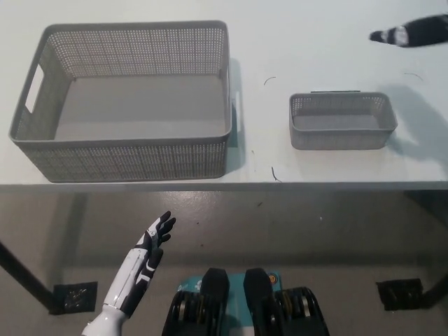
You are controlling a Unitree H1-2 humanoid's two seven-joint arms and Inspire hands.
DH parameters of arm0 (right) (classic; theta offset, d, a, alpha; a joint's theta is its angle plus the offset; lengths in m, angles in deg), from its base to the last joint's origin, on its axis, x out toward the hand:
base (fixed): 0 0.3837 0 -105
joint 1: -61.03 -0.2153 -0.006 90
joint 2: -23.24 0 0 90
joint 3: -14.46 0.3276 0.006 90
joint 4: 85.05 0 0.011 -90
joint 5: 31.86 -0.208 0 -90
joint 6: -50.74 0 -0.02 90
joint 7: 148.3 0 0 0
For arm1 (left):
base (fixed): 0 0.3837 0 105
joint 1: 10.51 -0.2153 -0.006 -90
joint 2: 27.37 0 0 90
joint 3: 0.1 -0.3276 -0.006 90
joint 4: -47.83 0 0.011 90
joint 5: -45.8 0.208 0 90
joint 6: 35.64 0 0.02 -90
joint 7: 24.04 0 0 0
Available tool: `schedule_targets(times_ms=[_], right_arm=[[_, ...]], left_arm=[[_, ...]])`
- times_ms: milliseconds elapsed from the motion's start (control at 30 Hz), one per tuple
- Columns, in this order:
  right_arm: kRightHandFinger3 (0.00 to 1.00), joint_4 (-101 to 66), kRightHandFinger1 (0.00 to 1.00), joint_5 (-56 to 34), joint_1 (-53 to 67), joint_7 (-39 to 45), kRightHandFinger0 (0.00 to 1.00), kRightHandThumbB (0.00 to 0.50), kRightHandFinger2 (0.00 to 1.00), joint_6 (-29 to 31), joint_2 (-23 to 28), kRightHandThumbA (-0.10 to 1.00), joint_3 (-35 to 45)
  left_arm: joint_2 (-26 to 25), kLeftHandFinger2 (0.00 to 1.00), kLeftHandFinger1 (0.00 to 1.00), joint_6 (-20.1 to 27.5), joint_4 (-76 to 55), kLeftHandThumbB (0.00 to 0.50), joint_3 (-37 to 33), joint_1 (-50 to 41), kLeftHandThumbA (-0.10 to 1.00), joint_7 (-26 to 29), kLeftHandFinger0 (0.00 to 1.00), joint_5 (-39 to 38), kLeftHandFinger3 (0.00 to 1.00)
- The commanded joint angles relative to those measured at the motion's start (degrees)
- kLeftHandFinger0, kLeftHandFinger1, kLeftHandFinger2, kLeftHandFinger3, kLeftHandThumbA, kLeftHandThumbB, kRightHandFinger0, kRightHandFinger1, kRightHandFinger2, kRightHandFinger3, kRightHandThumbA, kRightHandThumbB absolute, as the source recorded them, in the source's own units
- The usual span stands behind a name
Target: Use the right hand to pick up a small rectangular container and put it into a bigger container on the left side
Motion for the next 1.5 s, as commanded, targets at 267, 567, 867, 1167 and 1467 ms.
schedule_targets(times_ms=[267, 567, 867, 1167, 1467], right_arm=[[1.00, 39.5, 1.00, 16.6, -30.9, 23.0, 1.00, 0.466, 1.00, -1.0, -4.4, 1.00, -25.6], [1.00, 56.5, 1.00, 14.5, -34.4, 24.0, 1.00, 0.356, 1.00, 4.6, -11.9, 1.00, -30.8], [1.00, 65.9, 1.00, 18.1, -35.6, 22.4, 1.00, 0.498, 1.00, 2.2, -18.0, 1.00, -34.1], [1.00, 70.8, 1.00, 17.2, -33.4, 22.1, 1.00, 0.390, 1.00, 4.4, -20.5, 1.00, -32.7], [1.00, 71.9, 1.00, 20.4, -28.8, 13.3, 1.00, 0.468, 1.00, 3.6, -20.5, 1.00, -34.3]], left_arm=[[-1.3, 1.00, 1.00, 2.4, 0.3, 0.380, 0.0, 1.4, 1.00, -0.8, 1.00, 0.9, 1.00], [-1.6, 1.00, 1.00, 3.1, 0.9, 0.358, 0.0, 1.1, 1.00, -1.1, 1.00, 0.5, 1.00], [-1.6, 1.00, 1.00, 2.7, 0.3, 0.330, 0.0, 0.7, 1.00, -1.2, 1.00, 1.0, 1.00], [-1.4, 1.00, 1.00, 2.8, 0.1, 0.324, 0.1, 0.2, 1.00, -1.3, 1.00, 1.2, 1.00], [-1.6, 1.00, 1.00, 3.0, 0.1, 0.328, 0.1, 0.4, 1.00, -1.5, 1.00, 1.0, 1.00]])
